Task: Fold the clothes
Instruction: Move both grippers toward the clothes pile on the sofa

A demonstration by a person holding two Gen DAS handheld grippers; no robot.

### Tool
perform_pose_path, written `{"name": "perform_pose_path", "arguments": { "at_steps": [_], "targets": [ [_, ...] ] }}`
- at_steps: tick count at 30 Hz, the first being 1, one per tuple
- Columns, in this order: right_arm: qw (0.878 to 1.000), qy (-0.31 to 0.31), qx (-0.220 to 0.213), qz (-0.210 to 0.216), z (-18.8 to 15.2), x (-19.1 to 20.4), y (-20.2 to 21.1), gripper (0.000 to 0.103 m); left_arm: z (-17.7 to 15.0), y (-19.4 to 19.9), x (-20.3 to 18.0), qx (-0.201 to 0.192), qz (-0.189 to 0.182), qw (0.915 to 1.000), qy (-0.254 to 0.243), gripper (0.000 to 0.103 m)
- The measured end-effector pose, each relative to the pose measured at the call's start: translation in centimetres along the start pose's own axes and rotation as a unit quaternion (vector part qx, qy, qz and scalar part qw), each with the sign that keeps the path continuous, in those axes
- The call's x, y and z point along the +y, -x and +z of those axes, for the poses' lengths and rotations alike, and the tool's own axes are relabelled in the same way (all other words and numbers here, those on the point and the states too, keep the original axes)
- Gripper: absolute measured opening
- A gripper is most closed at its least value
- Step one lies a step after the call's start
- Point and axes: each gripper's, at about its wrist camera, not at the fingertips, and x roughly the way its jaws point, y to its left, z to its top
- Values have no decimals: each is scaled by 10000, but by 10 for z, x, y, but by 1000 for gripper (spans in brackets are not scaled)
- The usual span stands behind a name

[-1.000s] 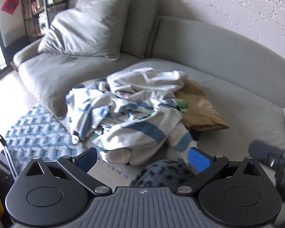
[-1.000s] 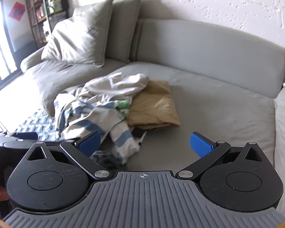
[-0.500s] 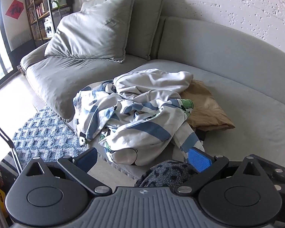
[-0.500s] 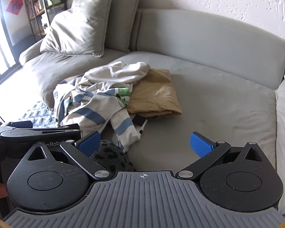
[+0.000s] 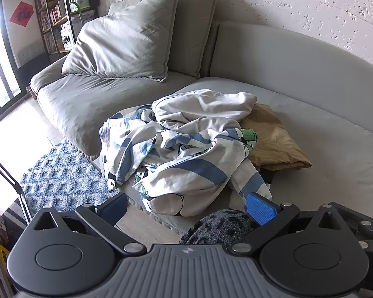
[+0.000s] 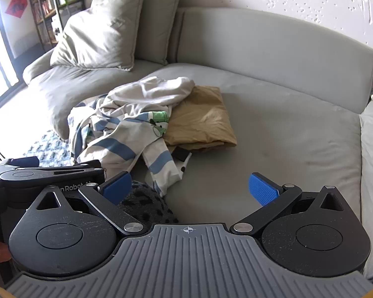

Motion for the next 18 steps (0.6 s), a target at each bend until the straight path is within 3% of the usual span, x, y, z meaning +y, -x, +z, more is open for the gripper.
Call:
{"name": "perform_pose_path", "arguments": {
  "at_steps": [18],
  "targets": [
    [10000, -40, 20, 16, 0, -1, -1, 103, 1, 1, -1, -9, 18, 10000, -8, 102]
  ]
}}
